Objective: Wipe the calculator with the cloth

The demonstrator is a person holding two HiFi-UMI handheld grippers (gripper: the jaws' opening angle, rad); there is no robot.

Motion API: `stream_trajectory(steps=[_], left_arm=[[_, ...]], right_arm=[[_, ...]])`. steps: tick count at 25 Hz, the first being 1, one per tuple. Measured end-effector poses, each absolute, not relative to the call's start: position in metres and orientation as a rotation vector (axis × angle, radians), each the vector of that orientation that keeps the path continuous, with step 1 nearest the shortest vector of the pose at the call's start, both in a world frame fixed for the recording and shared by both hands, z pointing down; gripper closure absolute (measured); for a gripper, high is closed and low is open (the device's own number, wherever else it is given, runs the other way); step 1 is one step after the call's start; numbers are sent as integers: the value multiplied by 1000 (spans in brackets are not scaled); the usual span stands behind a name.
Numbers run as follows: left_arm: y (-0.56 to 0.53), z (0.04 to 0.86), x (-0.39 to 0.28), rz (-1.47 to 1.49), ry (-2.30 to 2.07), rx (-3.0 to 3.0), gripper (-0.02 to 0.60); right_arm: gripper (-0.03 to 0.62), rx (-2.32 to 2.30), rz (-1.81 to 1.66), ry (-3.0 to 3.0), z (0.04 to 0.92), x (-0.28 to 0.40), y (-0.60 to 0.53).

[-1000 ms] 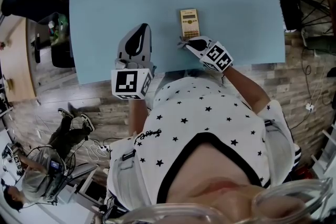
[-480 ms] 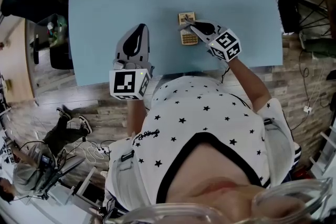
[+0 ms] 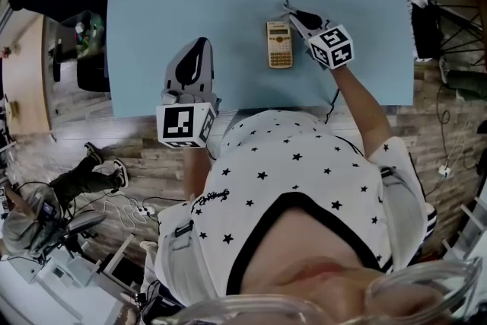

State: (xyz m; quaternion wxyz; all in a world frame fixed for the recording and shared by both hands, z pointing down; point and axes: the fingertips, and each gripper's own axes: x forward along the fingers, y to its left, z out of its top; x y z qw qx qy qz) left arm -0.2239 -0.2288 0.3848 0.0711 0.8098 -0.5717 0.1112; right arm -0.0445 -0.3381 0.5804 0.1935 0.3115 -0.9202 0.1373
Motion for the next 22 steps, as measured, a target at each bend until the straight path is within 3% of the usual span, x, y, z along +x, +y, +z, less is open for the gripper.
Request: stream_trajectory(steps=[22], left_arm=[[-233, 391, -222, 337, -1683, 2435, 549]], right_arm=[[563, 704, 404, -2504, 621, -58, -295]])
